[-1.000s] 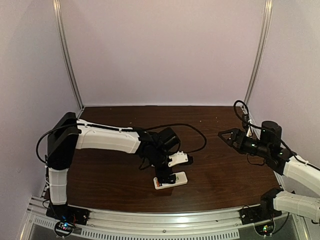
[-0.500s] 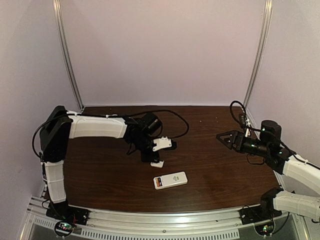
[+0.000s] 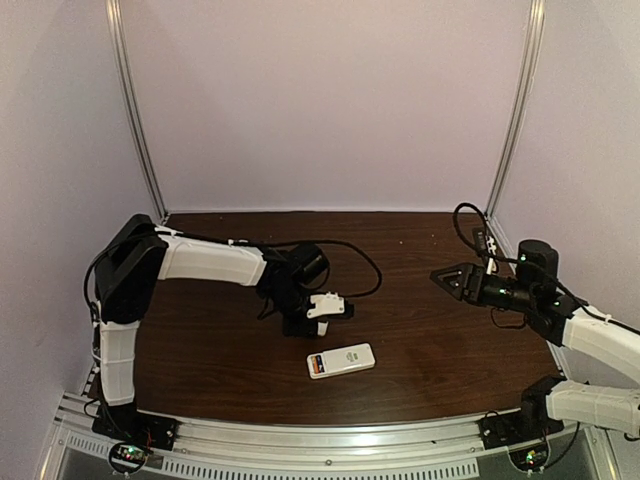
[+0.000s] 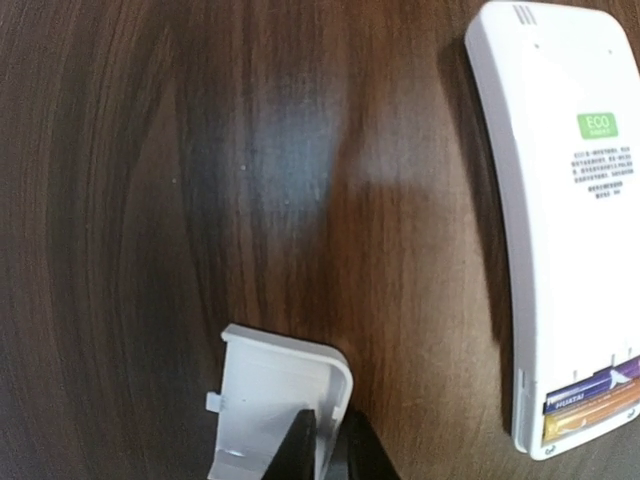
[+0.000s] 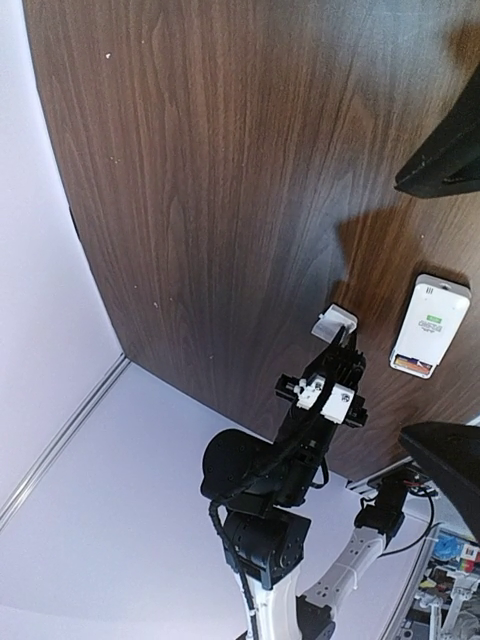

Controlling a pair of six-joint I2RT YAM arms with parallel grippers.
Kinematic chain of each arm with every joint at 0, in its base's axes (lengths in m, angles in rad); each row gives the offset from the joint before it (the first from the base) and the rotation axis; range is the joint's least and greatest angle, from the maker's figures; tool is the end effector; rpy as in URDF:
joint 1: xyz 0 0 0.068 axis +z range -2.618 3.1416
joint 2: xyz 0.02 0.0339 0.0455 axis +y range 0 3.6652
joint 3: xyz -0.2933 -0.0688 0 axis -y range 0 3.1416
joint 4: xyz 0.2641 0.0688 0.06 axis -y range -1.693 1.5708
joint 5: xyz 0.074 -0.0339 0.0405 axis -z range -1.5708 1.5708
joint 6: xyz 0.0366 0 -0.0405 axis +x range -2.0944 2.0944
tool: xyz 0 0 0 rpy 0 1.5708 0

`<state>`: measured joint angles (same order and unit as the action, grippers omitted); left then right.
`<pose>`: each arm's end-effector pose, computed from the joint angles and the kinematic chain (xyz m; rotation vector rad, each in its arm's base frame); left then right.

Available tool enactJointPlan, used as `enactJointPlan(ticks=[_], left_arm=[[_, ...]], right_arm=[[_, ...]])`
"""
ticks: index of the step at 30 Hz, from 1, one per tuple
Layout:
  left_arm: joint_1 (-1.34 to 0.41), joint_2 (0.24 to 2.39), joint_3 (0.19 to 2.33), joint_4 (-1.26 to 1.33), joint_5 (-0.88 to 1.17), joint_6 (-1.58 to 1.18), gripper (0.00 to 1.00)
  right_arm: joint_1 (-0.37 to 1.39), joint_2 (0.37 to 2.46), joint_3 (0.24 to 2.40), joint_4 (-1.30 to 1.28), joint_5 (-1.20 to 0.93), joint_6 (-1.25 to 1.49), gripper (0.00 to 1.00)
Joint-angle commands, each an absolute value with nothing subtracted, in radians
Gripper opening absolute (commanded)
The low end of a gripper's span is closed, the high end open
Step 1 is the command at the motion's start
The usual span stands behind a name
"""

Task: Load the batteries into the remote control
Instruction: Pick up the battery cover from the center of the board.

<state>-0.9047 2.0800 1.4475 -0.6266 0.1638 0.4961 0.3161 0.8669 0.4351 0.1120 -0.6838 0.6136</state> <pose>0.2704 -0.3537 0.1571 1.8666 2.1572 -0.3202 0.1756 0.0818 0.2489 -0.2076 2.0113 1.2571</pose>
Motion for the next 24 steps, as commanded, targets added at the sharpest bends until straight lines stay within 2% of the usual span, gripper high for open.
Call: enactJointPlan(ticks=[1,2,6,11,17,24], left_arm=[[-0.903,2.103,1.453,-0.64,0.171,0.5,0.05],[-0.903,2.092,1.457,-0.64,0.183,0.493,0.0],[-0.904,2.014,1.477,-0.64,0.271,0.447,0.0],[-0.904,1.817,1.49,-0.615,0.591,0.411,0.0],[-0.906,1.653,1.5,-0.527,0.932,0.309,0.0],[-0.917,1.501,1.431,-0.28,1.219,0.123,0.0]], right_arm=[[0.31,0.885,0.458,0.147,-0.713,0.597,0.75],[0.31,0.886,0.46,0.15,-0.717,0.594,0.73],[0.31,0.88,0.474,0.14,-0.73,0.557,0.67],[0.312,0.854,0.481,0.233,-0.838,0.568,0.62],[0.359,0.849,0.529,0.389,-0.979,0.6,0.61],[0.546,0.852,0.665,0.389,-1.02,0.471,0.61]])
